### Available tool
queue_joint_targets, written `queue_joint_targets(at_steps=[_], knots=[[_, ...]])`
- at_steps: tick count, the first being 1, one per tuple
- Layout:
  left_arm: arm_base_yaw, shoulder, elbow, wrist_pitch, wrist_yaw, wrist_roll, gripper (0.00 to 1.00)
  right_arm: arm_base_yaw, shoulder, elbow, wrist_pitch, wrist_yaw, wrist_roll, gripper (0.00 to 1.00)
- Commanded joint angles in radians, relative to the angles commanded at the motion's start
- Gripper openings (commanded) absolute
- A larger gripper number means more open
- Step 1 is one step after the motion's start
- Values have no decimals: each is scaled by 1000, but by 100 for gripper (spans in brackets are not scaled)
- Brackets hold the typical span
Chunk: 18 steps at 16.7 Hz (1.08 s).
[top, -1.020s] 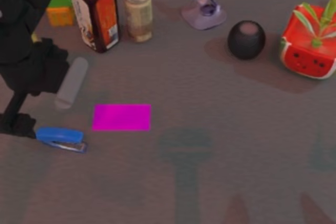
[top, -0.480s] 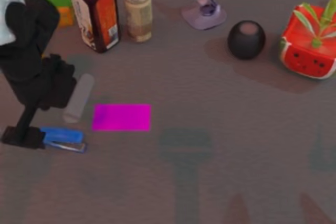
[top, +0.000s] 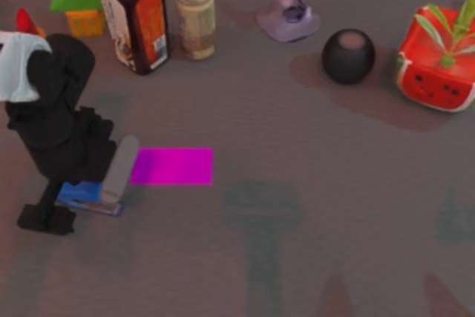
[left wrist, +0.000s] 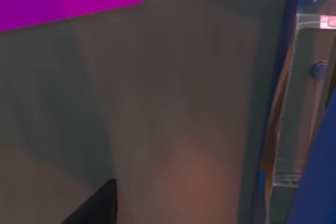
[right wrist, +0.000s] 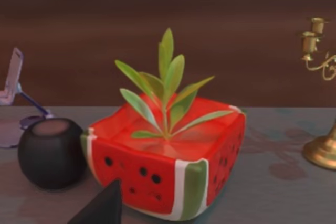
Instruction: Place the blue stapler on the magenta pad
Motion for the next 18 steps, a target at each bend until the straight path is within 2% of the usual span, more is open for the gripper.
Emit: queue_joint_targets(at_steps=[2,15,18], knots=[[0,0,0,0,0,0,100,0,0,0,0,0,0,100],[0,0,0,0,0,0,2,0,0,0,0,0,0,100],[0,0,0,0,0,0,0,0,0,0,0,0,0,100]])
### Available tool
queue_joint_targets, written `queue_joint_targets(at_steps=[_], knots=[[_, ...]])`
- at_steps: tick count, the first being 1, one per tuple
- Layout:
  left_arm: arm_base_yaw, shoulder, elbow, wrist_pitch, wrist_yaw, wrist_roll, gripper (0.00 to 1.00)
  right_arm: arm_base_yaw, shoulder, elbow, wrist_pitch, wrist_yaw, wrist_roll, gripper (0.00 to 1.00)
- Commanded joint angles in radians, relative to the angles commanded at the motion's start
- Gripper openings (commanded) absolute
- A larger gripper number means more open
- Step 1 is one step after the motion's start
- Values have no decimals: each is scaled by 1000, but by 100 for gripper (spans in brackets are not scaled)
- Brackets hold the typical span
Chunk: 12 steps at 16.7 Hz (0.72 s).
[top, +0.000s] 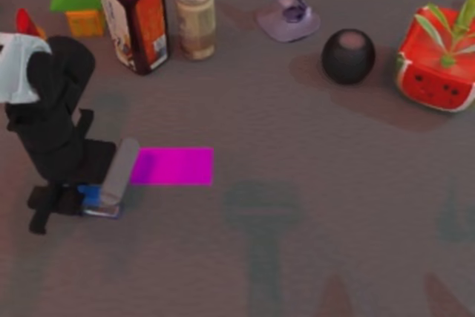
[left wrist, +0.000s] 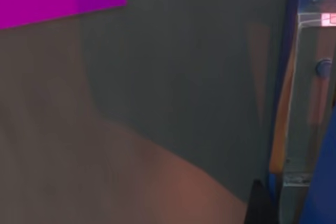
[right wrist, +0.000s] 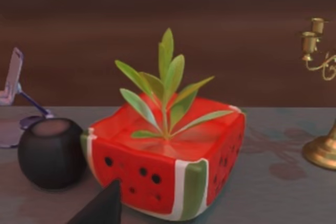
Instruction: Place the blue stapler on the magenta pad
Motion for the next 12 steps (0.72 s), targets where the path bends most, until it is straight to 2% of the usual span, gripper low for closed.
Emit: queue_joint_targets(at_steps=[8,12], knots=[[1,-26,14,-40,-3,-10,0,0,0,0,0,0,0,100],[8,-71,103,-177,-2,-7,0,0,0,0,0,0,0,100]])
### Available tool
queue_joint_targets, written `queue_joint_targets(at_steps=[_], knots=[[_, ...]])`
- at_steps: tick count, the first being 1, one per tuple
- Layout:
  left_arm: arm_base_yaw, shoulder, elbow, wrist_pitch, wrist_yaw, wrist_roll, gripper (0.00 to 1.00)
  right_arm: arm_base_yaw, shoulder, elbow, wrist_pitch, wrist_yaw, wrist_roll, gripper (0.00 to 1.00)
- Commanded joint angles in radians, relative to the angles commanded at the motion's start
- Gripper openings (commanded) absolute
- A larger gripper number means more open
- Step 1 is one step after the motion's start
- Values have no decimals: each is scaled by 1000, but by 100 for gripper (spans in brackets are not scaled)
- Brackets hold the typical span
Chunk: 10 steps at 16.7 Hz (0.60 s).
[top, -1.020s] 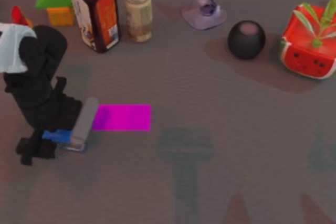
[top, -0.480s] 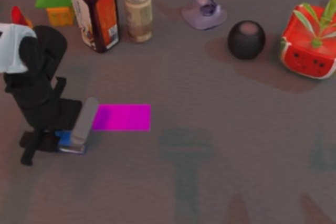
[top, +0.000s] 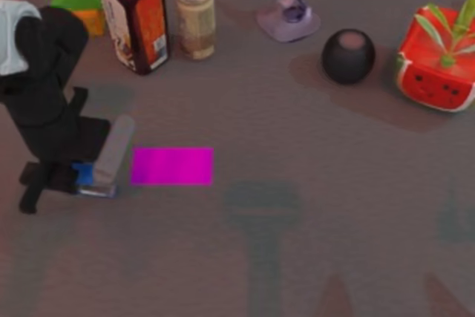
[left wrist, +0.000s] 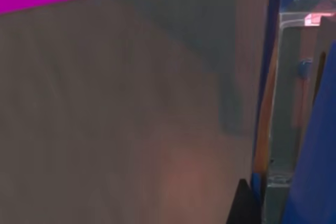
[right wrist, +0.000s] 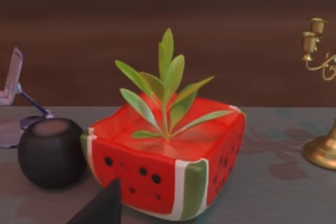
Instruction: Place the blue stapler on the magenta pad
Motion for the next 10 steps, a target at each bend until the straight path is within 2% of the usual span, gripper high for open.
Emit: queue_joint_targets(at_steps=[5,10], knots=[[11,-76,122,-206,-2,-5,0,0,0,0,0,0,0,100],[8,-87,139,-229,-2,-6,0,0,0,0,0,0,0,100]])
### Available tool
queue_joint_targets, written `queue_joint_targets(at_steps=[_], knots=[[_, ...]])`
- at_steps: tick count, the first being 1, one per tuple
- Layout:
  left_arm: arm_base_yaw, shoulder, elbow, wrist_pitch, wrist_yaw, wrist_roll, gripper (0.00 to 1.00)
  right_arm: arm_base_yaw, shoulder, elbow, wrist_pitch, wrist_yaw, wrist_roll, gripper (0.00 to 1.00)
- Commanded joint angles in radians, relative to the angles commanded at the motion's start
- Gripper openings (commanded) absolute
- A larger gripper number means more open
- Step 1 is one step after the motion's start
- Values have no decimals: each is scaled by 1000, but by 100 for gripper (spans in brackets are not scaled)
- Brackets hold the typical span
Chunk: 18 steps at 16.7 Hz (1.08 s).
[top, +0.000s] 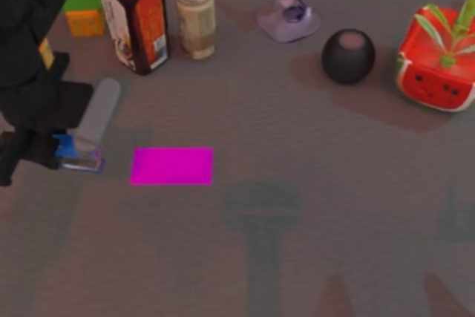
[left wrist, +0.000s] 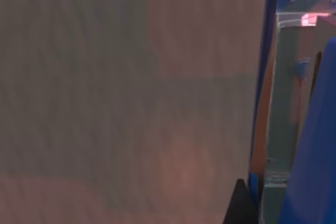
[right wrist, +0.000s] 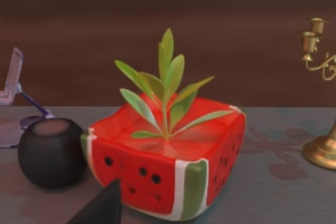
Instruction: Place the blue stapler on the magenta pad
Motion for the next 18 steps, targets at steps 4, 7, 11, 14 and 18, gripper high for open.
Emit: queue_joint_targets(at_steps=[4,7,11,14,18], knots=[[-36,60,73,-28,1,-56,0,0,0,0,0,0,0,100],[-94,165,230,-78,2,-166,0,0,0,0,0,0,0,100],[-178,306,446,-145,2,-331,0,0,0,0,0,0,0,100],[-211,357,510,-168,1,-392,0,0,0,0,0,0,0,100],[-207,355,509,-166,1,-391,0,0,0,0,0,0,0,100]])
